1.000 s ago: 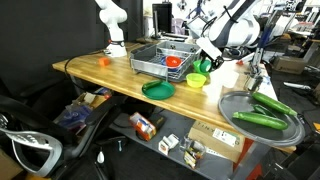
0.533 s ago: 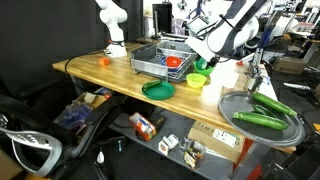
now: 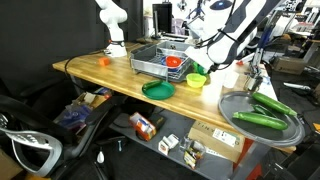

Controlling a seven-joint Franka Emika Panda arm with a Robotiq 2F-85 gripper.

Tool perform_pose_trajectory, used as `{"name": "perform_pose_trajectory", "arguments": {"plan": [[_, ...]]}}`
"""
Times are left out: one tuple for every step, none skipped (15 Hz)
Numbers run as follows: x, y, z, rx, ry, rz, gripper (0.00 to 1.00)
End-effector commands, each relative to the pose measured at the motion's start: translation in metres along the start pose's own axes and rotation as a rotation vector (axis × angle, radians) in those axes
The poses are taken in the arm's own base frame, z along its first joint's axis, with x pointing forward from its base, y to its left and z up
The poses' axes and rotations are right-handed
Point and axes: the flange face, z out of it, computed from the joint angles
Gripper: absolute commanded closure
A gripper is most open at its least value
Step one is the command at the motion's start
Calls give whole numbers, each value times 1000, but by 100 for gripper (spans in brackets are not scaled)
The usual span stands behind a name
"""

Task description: Pour the contents from the green cup into the yellow bowl

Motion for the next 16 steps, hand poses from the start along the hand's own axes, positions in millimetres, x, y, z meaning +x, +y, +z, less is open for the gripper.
{"name": "perform_pose_trajectory", "arguments": {"plan": [[-8, -3, 12, 4, 58, -38, 47], [-8, -6, 16, 7, 71, -39, 47], [-7, -8, 20, 7, 79, -40, 47], [-4, -12, 24, 12, 92, -38, 47], [-2, -16, 28, 18, 103, -39, 47], [1, -20, 30, 26, 111, -38, 47], [3, -23, 33, 28, 115, -38, 47], [2, -25, 36, 27, 118, -41, 47], [2, -27, 39, 29, 123, -45, 47], [1, -28, 42, 28, 128, -50, 47], [1, -28, 44, 27, 134, -55, 47], [1, -28, 47, 28, 143, -63, 47], [1, -29, 50, 31, 150, -72, 47], [0, -29, 52, 34, 158, -78, 47], [-2, -30, 54, 42, 158, -87, 47], [-4, -32, 55, 50, 161, -97, 47]]}}
